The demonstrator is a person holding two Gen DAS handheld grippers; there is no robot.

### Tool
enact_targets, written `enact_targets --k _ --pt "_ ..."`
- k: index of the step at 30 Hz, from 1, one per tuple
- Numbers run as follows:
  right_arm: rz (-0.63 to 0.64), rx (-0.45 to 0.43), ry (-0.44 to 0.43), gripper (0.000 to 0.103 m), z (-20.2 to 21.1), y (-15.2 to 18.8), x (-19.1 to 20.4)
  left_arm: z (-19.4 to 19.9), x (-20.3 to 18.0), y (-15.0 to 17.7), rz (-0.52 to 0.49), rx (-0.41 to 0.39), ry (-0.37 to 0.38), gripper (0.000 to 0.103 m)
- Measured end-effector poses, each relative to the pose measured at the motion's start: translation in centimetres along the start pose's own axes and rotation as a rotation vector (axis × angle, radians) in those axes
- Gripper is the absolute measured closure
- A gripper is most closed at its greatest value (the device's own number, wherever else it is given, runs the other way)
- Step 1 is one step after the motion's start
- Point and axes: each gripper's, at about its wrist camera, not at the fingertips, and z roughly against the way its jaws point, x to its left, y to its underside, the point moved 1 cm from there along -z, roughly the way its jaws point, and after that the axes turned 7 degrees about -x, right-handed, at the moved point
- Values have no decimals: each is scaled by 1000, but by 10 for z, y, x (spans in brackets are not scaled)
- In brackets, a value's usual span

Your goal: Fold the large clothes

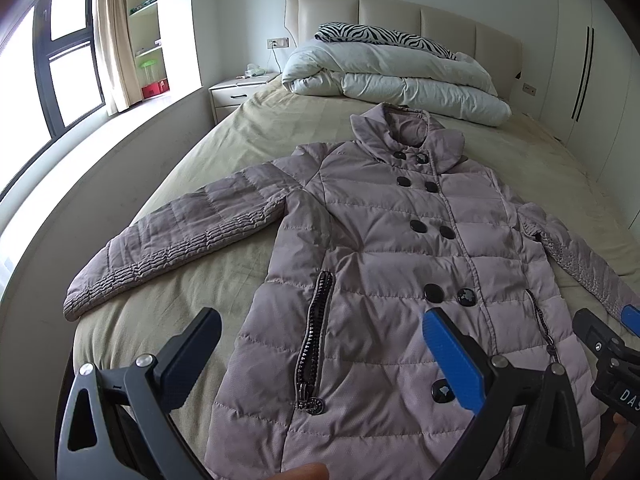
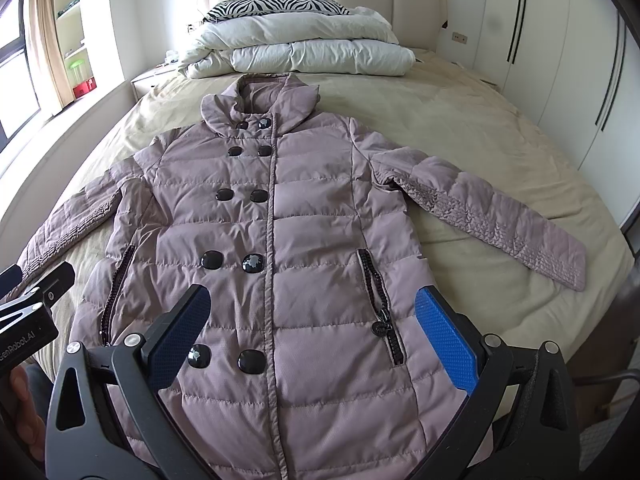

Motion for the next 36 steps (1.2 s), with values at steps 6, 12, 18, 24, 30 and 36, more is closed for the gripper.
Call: enact_targets --k 6,12,18,24,30,36 --pt "0 2 0 0 2 -3 -1 -1 0 1 3 2 5 0" --pt "-14 11 -4 0 -8 15 -5 -11 -12 16 -29 19 8 0" --pt "-135 33 -62 0 -16 12 -51 -38 -6 28 31 141 136 0" --pt "-431 -9 -67 0 -32 20 -179 -64 -6 38 137 245 300 0" --pt "-840 -129 18 5 -50 76 -365 -67 -21 31 125 174 360 0" --pt "-1085 -206 18 16 -68 129 -511 -79 -21 23 196 207 400 0"
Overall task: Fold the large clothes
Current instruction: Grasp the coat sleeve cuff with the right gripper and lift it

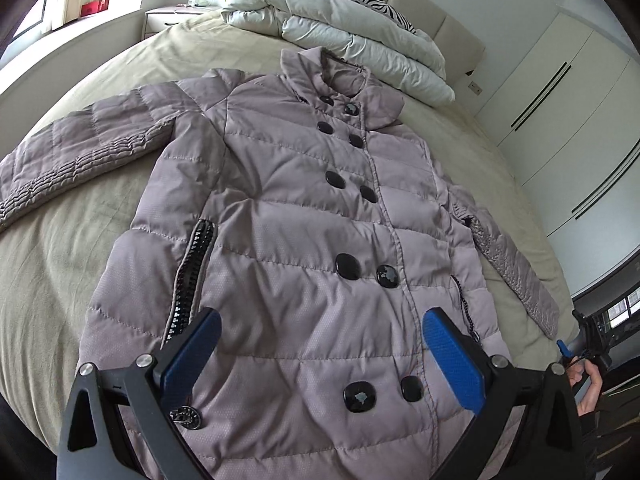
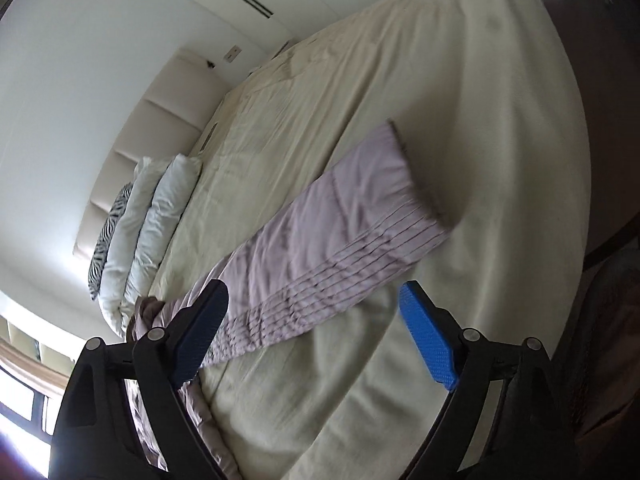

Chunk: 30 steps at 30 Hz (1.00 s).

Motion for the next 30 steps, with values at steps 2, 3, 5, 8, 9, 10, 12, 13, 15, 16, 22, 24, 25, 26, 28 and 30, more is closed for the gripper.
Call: enact_targets --k 2,3,5,8,9,10,12,13,15,16,22,24,25,26,28,30 --pt "-70 -7 -4 17 -11 -25 -33 -3 -2 -2 10 -2 8 0" --pt "-97 3 -15 17 -17 -34 -46 -6 -3 -3 12 1 10 0" --pt "-137 33 -21 22 -33 -49 -71 -11 -6 -3 17 11 17 0" --pt "-113 56 -42 25 -51 -62 -86 -18 -11 -2 24 26 36 0" --pt "-94 62 -36 25 -58 -63 -86 -21 -13 -1 22 32 41 0" --pt "-77 75 -28 25 -65 -63 -85 -23 -16 0 17 38 45 0" --pt "-64 94 -23 27 -78 -66 -85 -26 -20 3 12 49 63 0" --pt "-60 97 -16 31 -82 -69 -88 -26 -21 4 9 51 69 0" --pt "-25 105 14 44 -87 -67 -77 -26 -23 4 3 50 72 0" --pt "7 108 26 64 -87 -68 -71 -26 -23 4 4 48 74 0" --pt "271 66 116 80 -62 -37 22 -17 -17 2 2 19 75 0" --pt "366 48 94 81 -51 -23 63 -13 -14 1 -1 5 70 0" --pt "416 43 74 81 -47 -14 85 -10 -12 1 0 -3 68 0" --pt "476 41 53 81 -41 0 115 -7 -9 1 2 -12 70 0" --pt "603 43 -5 81 -34 39 178 -2 -2 0 10 -26 70 0" --pt "715 80 -84 81 -27 90 238 3 6 -1 17 -41 63 0"
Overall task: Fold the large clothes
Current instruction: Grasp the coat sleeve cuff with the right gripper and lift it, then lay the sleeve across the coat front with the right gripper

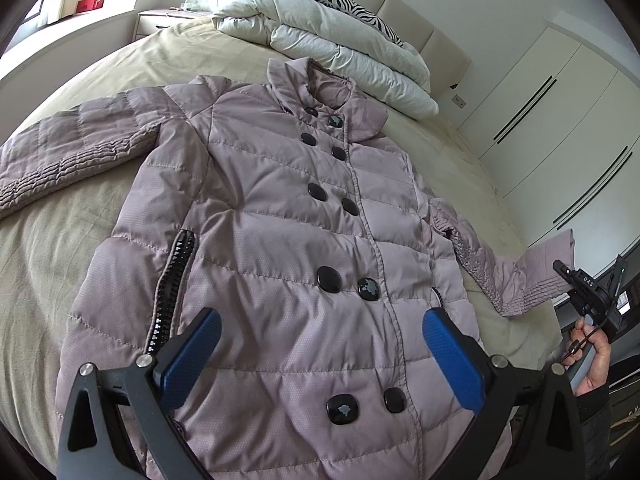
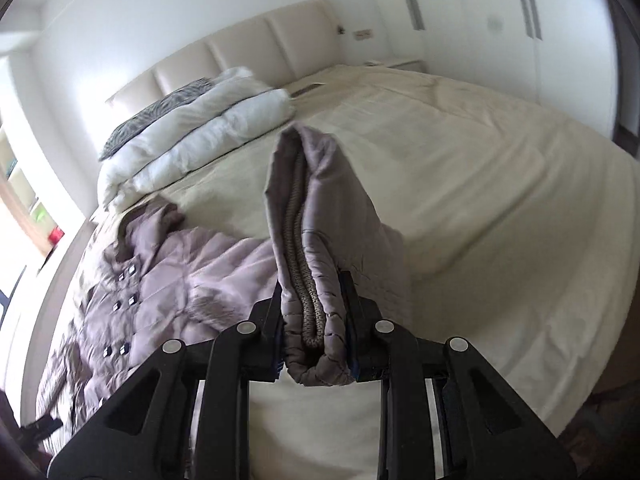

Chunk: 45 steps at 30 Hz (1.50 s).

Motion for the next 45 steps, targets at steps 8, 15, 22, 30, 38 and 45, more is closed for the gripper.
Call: enact_targets --k 8,15,22,30,38,45 --pt "270 144 -218 81 -31 92 243 22 37 -7 50 -48 -22 0" --pt "277 301 -352 46 -57 181 283 18 47 -3 79 -33 0 0" --pt "162 166 -419 38 -24 186 244 -21 17 -7 124 55 138 0" --pt "-85 221 -425 38 -9 186 146 -114 -49 -9 185 243 287 16" --pt "-224 279 -460 38 -26 213 94 -158 -70 -6 214 308 267 44" --pt "-194 264 -445 38 -20 221 89 -175 -71 -7 210 332 243 85"
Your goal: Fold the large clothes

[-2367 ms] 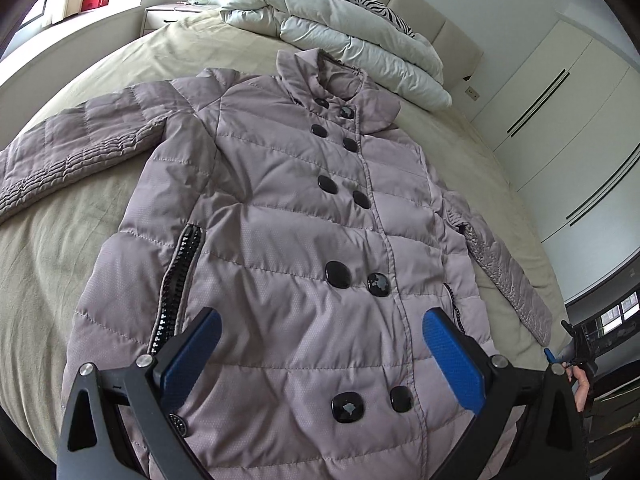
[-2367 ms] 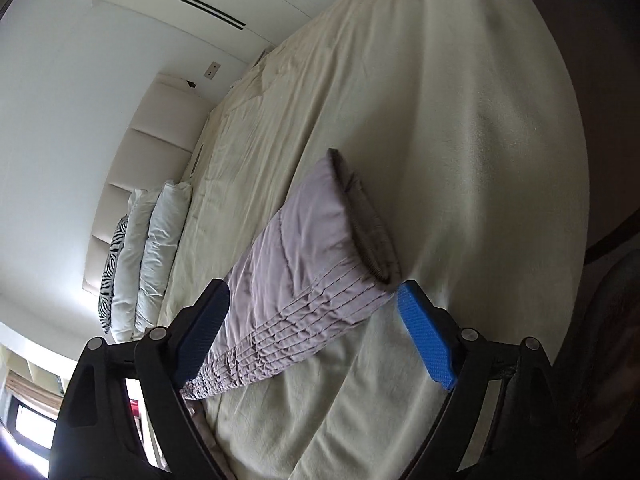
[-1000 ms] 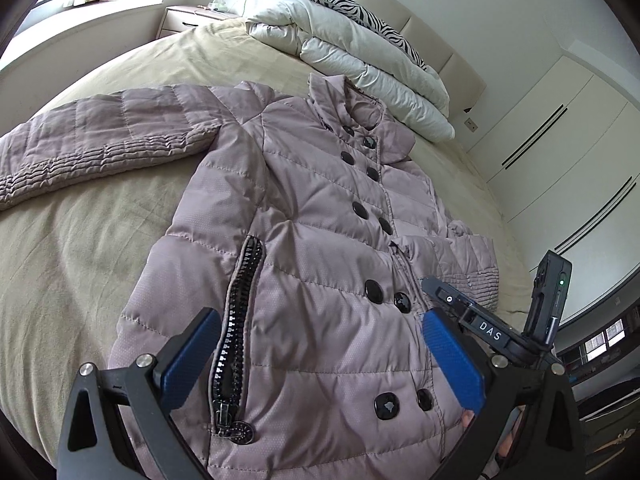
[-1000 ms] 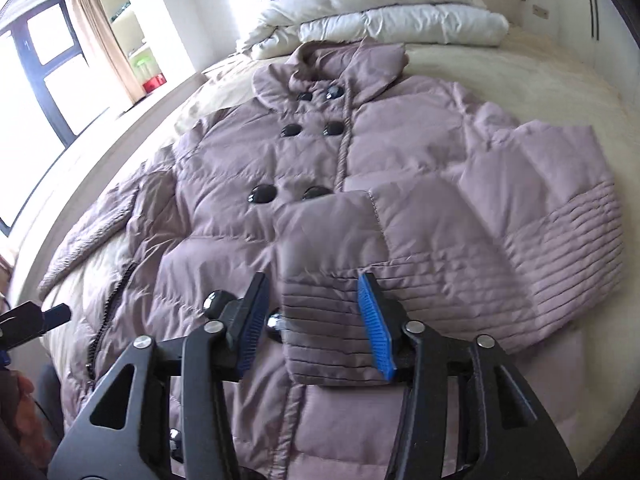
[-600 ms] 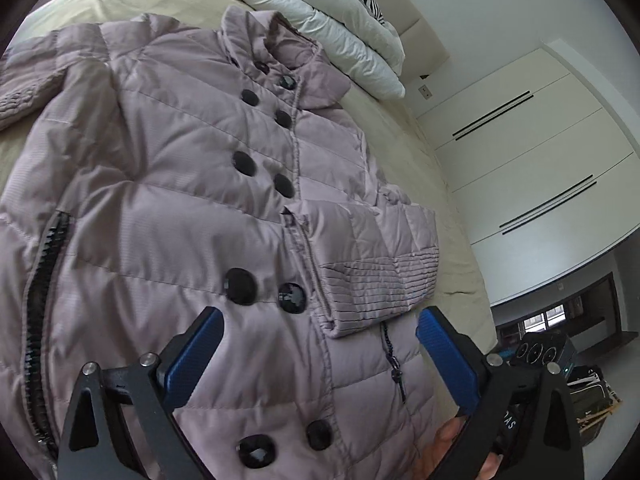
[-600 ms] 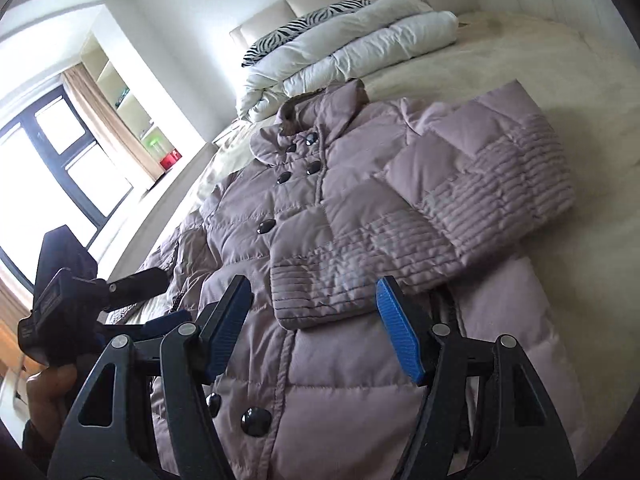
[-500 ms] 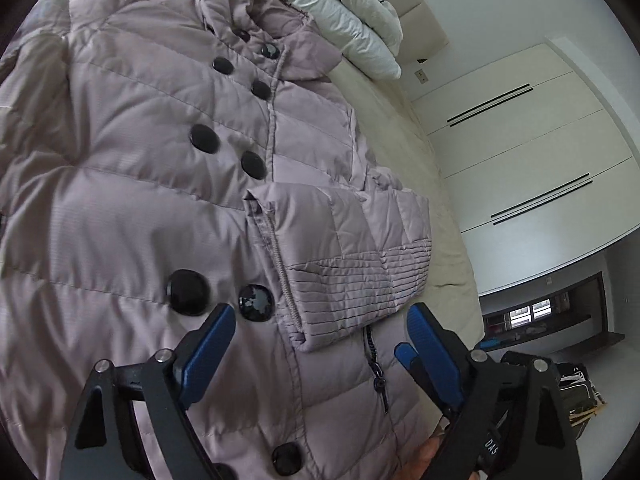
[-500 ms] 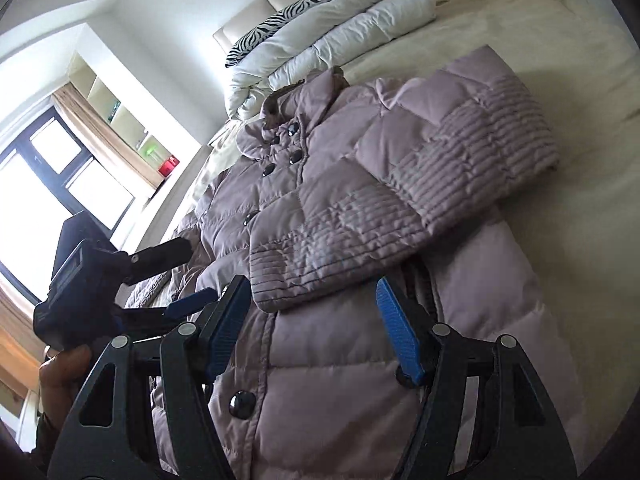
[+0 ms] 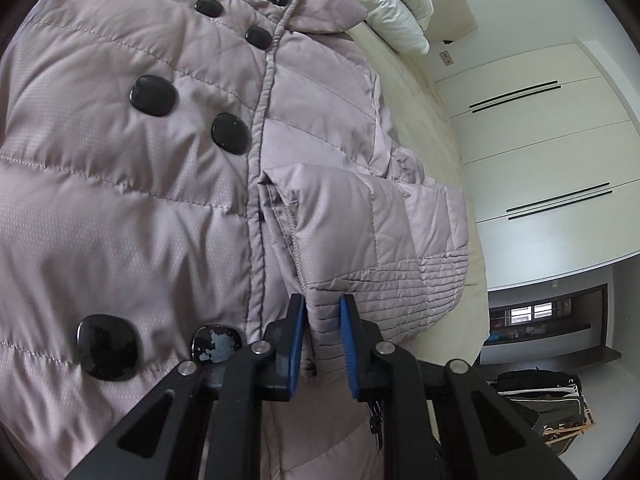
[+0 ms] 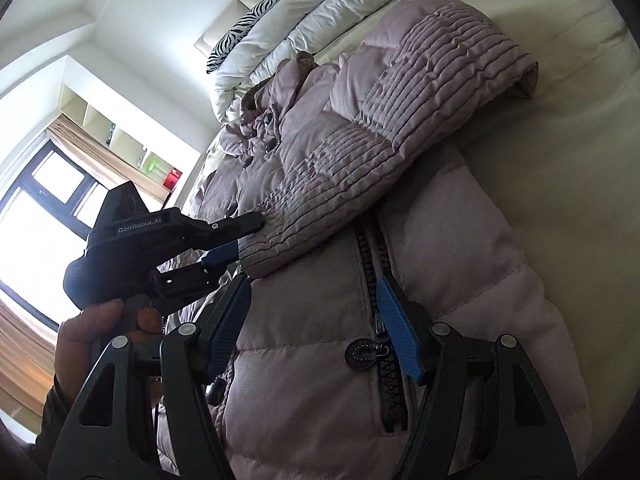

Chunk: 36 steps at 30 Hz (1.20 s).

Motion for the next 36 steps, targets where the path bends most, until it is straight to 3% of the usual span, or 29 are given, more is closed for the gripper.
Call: enact_targets --k 7,13,15,16,18,26,31,36 --pt "-7 -1 -1 38 6 -1 3 39 0 -15 1 -92 28 89" --pt "-102 -8 -48 38 16 -23 4 102 15 -62 -19 -221 7 89" --pt "-131 -42 -64 33 19 -36 4 124 24 -83 -13 -272 -15 89" --pt "-154 -54 -69 23 19 -44 3 134 29 -92 -10 -296 -27 89" --pt "-225 -74 -100 20 13 -58 0 150 39 -110 -4 -339 -45 89" --pt "-577 -60 -299 20 -60 -97 -17 191 73 -152 31 -436 -69 90" --pt "-656 -30 -305 20 -114 -103 -14 208 94 -174 67 -487 -76 90" --pt "-738 -69 -300 20 -157 -119 -28 212 117 -183 86 -509 -89 90"
